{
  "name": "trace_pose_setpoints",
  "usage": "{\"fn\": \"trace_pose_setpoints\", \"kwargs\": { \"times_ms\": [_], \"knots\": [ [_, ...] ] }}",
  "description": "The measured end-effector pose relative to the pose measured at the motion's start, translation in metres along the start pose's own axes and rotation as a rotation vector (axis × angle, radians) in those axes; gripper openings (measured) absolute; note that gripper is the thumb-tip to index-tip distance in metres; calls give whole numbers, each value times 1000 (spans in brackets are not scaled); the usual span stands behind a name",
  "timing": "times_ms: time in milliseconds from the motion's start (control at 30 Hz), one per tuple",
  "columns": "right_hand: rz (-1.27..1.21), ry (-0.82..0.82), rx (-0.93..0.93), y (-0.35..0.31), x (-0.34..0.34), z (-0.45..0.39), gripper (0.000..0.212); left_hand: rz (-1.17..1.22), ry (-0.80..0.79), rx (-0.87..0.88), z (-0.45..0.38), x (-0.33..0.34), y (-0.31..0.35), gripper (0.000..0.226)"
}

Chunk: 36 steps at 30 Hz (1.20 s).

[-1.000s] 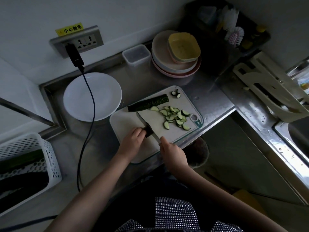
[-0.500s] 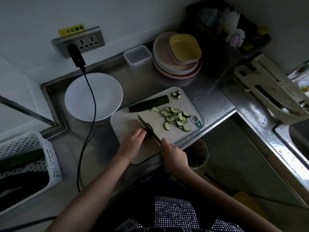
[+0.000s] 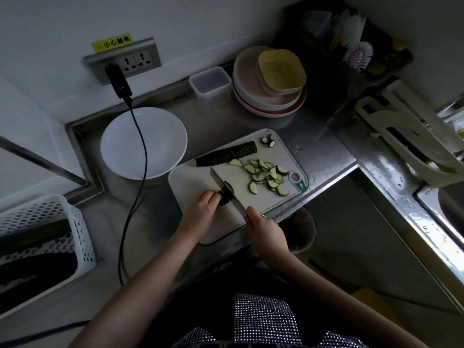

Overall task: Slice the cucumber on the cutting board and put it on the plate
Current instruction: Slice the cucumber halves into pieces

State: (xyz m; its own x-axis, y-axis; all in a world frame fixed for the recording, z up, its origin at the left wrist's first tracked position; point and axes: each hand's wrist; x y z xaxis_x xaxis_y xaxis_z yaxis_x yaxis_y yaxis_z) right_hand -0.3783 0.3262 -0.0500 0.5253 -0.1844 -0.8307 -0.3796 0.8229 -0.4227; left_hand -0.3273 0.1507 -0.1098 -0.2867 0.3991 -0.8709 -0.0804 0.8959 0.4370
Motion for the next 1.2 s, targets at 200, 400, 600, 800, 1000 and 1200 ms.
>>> {"fn": "trace_pose_setpoints", "kwargs": {
  "times_ms": [200,400,600,800,1000,1200],
  "knots": [
    [-23,-5,-5,3,-2,2,16,0,-9,1,0,0,-2,24],
    [15,-41,-3,0,0,-1,16,25,-25,-16,-1,-3,2,38],
    [38,-107,34,-1,2,-3,9,-2,-42,-11,-1,-3,2,29],
    [36,-48,52,-2,-4,-1,12,-26,-31,-6,1,0,-1,28],
    [-72,1,37,-4,-8,3,14,-12,-41,-45,2,-1,1,16],
    [-17,-38,20,-8,0,2,16,15,-110,-105,1,-2,0,35]
  ]
}}
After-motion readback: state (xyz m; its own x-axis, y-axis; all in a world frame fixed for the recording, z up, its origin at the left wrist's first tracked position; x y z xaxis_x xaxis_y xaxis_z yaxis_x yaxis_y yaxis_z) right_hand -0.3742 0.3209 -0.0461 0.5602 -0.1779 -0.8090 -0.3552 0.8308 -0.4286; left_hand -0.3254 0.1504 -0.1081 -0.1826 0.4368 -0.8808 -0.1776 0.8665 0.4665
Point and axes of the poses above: each hand's wrist, its own z-axis away from the middle knuckle, its own x-axis out of the palm, y = z × x, and after that the axes turned 1 degree about -z, right-handed
